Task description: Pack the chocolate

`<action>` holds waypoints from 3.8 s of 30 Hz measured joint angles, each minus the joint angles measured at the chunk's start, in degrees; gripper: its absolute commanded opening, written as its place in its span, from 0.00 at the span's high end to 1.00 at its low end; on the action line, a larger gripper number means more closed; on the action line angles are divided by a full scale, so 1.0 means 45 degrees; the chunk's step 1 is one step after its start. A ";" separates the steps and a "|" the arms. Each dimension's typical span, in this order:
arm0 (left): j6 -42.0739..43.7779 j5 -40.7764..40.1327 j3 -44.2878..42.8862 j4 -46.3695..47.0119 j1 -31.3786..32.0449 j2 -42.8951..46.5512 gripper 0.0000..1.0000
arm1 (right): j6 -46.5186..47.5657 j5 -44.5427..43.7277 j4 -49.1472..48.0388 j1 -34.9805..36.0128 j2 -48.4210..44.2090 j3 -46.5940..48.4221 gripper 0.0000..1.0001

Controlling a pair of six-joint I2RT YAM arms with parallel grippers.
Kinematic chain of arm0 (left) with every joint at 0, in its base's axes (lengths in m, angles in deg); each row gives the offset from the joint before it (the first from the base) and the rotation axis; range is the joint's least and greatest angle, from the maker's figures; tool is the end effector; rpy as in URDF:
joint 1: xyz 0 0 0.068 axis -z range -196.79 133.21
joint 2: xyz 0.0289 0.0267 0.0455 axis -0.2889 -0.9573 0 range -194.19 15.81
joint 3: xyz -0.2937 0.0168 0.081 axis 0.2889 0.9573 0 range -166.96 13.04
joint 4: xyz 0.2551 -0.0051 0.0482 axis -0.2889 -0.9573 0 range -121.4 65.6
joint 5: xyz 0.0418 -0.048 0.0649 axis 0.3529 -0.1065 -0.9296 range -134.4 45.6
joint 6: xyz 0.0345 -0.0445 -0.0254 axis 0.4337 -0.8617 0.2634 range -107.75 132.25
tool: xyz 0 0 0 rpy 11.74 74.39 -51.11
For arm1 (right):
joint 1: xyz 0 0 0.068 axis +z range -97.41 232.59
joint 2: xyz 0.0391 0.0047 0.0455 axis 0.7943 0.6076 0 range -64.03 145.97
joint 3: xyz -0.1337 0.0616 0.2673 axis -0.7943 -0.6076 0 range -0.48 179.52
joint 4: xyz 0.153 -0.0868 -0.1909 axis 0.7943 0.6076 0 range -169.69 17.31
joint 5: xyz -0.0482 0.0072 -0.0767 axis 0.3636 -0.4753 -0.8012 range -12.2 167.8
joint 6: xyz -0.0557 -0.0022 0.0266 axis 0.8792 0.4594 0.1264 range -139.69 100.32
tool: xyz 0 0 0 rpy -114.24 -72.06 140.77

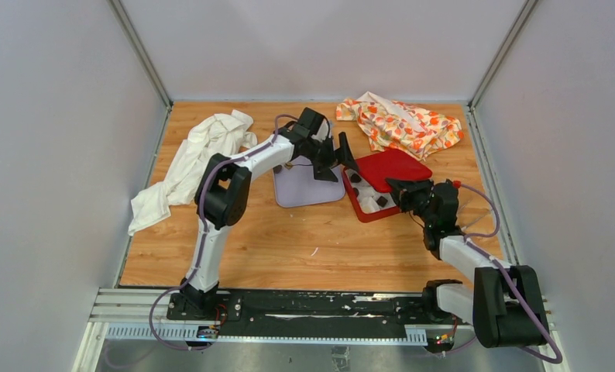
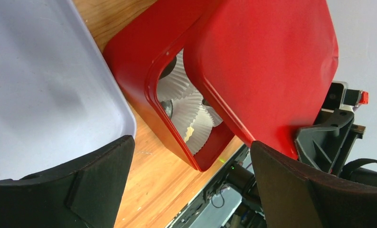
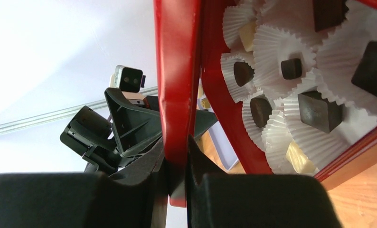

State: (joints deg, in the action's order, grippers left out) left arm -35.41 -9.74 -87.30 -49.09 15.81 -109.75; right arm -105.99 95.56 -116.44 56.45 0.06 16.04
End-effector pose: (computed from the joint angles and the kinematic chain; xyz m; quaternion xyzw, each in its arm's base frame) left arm 0.4159 -0.2974 0.2201 -0.0163 0.9024 -0.4249 0.0698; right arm 0.2131 0.0286 0.2197 0.4278 0.6375 0.5299 0.3603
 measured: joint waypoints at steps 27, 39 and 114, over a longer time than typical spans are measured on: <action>-0.1224 0.0233 -0.0049 0.1219 0.0471 -0.0631 0.18 | -0.0568 -0.0442 0.0379 0.0986 -0.1214 -0.1239 1.00; -0.1457 0.0204 -0.0049 0.1287 0.0651 -0.0748 0.38 | -0.0583 -0.0996 0.2001 0.1035 -0.3055 -0.1734 0.89; 0.0369 0.0699 -0.1039 -0.0296 0.1302 -0.1588 0.62 | 0.8043 -0.0583 1.5582 -0.3264 -0.2132 0.3653 0.33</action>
State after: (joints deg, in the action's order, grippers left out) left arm -33.75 -6.60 -91.98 -50.42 21.66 -116.89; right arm -69.79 92.94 -46.32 41.76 -9.53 32.47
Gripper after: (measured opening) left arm 0.386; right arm 0.670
